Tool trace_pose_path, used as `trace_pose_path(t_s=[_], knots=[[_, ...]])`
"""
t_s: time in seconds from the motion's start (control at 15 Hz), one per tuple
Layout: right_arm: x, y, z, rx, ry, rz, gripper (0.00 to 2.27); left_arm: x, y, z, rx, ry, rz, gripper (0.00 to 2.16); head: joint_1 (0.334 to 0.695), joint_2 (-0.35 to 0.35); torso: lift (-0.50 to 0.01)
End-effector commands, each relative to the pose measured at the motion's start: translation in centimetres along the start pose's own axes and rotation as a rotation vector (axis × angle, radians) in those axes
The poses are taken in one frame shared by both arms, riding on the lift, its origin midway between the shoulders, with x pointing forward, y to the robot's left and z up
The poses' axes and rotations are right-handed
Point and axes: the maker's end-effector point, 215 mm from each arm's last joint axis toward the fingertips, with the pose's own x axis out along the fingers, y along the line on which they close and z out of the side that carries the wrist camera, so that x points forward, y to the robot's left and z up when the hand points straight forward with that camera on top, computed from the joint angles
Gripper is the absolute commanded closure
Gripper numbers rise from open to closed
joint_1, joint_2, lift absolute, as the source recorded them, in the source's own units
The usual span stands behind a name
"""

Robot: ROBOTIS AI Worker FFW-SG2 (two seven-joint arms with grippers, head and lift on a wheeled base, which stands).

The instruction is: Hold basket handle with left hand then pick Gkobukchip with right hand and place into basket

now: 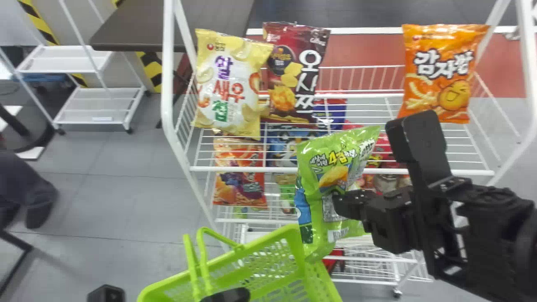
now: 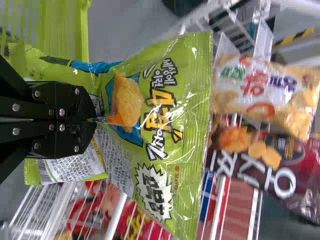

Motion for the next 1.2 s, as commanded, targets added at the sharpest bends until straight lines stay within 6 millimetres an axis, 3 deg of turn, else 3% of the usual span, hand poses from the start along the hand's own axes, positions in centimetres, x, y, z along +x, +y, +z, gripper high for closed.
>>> trace_pose_path(t_s=[0.0,0.4,0.73,1.07,1.13], knots=[[-0.7,2.4,0.9,0.021,-0.023,0.098,2.26,-0.1,0.0,-0.1,-0.003,-0.002,0.0,2.15,0.695,0.172,0.0],[-3.6,7.9,1.9,0.07,-0.068,0.319,2.26,-0.1,0.1,0.1,-0.006,-0.006,-0.005,2.15,0.695,0.277,0.0],[-3.7,9.7,-0.5,0.101,-0.022,0.374,2.26,-0.1,-0.5,0.1,-0.003,-0.008,-0.023,2.15,0.695,0.349,0.0],[-2.2,11.6,-4.4,0.141,0.082,0.442,2.26,0.1,-1.0,0.2,0.0,-0.006,-0.042,2.15,0.695,0.35,0.0],[-2.0,11.6,-4.9,0.147,0.095,0.443,2.16,0.1,-1.1,0.2,0.001,-0.006,-0.045,2.15,0.695,0.35,0.0]])
